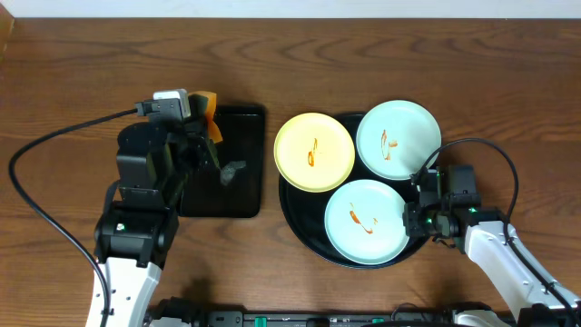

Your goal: Clean dirty plates on tray and stack at the side

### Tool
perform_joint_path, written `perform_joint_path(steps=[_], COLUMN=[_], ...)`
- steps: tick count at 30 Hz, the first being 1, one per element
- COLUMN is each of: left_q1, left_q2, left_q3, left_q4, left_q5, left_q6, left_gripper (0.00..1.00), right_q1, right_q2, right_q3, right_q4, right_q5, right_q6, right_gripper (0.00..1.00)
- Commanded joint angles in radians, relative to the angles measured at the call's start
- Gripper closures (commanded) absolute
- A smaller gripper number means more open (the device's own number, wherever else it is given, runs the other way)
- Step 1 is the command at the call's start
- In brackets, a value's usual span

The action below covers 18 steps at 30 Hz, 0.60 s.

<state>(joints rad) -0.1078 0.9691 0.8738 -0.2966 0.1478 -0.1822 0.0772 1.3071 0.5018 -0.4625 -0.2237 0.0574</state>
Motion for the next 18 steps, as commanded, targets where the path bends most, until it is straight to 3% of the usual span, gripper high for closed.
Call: perform_joint_path(steps=[1,10,18], left_q1=[-0.003,-0.003,-0.003], left_q2=[0.01,0.063,0.22], left_q3=[-0.006,-0.006,-0.006], left_q4=[-0.003,-0.046,-0.122], left_q5=[-0.002,-0.002,-0.002], left_q6=[0.016,0.016,-0.003], left_gripper=[0.92,0.92,0.92], right_q1=[0.005,0.005,0.005], right_q2=[0.002,0.002,0.002], right_q3=[-0.008,-0.008,-0.008], right_q4=[-0.001,0.0,0.0], right_q5=[0.009,0.009,0.009], right_q6=[0.001,0.001,0.002], right_gripper=[0.99,0.99,0.99])
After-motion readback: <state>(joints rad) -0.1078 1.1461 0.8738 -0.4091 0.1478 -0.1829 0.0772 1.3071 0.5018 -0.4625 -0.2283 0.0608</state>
